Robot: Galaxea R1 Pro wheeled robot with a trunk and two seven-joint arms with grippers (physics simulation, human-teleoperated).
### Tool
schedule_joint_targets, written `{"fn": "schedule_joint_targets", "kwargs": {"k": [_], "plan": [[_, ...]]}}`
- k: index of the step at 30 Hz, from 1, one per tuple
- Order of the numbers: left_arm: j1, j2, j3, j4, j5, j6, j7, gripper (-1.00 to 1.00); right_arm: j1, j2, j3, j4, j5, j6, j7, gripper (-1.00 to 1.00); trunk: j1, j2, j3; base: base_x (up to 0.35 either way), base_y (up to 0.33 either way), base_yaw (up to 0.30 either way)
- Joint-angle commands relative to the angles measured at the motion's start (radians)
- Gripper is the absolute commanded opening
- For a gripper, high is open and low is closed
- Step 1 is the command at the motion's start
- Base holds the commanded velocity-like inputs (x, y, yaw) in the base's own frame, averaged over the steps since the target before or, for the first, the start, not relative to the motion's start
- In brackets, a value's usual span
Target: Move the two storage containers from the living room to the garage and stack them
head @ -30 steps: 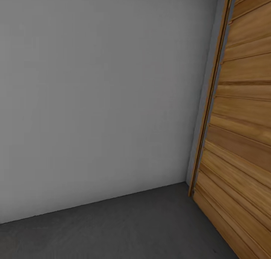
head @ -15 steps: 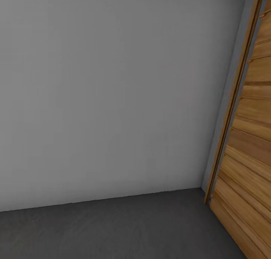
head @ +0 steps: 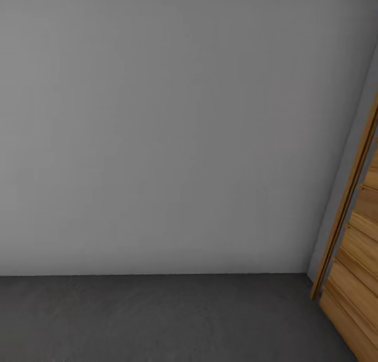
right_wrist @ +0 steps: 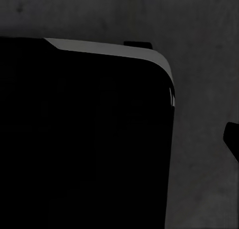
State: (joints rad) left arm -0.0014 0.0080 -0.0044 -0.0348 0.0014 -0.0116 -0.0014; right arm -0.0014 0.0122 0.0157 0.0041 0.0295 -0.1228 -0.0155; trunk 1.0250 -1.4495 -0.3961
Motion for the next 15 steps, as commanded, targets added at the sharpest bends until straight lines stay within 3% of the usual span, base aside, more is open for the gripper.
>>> {"fn": "schedule_joint_targets", "kwargs": {"k": [1,6,7,9,12,13,14,15], "plan": [[0.0,0.0,0.0,-0.001,0.001,-0.002,0.0,1.0,0.0,0.0,0.001,0.0,0.003,-0.004,-0.002,1.0,0.0,0.0,-0.001,0.0,0.0,0.277],[0.0,-0.011,0.007,-0.037,0.006,-0.002,0.002,1.0,0.0,-0.001,0.0,0.001,0.002,-0.004,-0.003,1.0,0.0,0.0,-0.001,0.0,0.0,0.278],[0.0,-0.008,0.01,-0.061,0.028,-0.002,0.006,1.0,0.0,0.0,-0.002,0.001,0.0,-0.003,-0.003,1.0,0.0,0.0,-0.001,0.0,0.0,0.283],[0.0,-0.003,0.009,-0.066,0.083,-0.001,0.008,1.0,0.0,0.0,-0.003,0.002,-0.001,-0.003,-0.003,1.0,0.0,0.0,-0.001,0.0,0.0,0.283],[0.0,0.006,0.006,-0.07,0.255,-0.002,0.009,1.0,0.0,-0.001,-0.004,0.002,-0.003,-0.003,-0.004,1.0,0.0,0.0,-0.001,0.0,0.0,0.284],[0.0,0.008,0.002,-0.069,0.336,-0.011,0.01,1.0,0.0,-0.003,-0.003,0.003,-0.004,-0.004,-0.004,1.0,0.0,0.0,-0.001,0.0,0.0,0.284],[0.0,0.011,0.0,-0.059,0.369,-0.057,0.01,1.0,0.0,-0.008,-0.002,0.003,-0.004,-0.005,-0.004,1.0,0.0,0.0,-0.001,0.0,0.0,0.284],[0.0,0.011,0.0,-0.058,0.37,-0.063,0.01,1.0,0.0,-0.009,-0.002,0.003,-0.004,-0.005,-0.004,1.0,0.0,0.0,-0.001,0.0,0.0,0.284]]}}
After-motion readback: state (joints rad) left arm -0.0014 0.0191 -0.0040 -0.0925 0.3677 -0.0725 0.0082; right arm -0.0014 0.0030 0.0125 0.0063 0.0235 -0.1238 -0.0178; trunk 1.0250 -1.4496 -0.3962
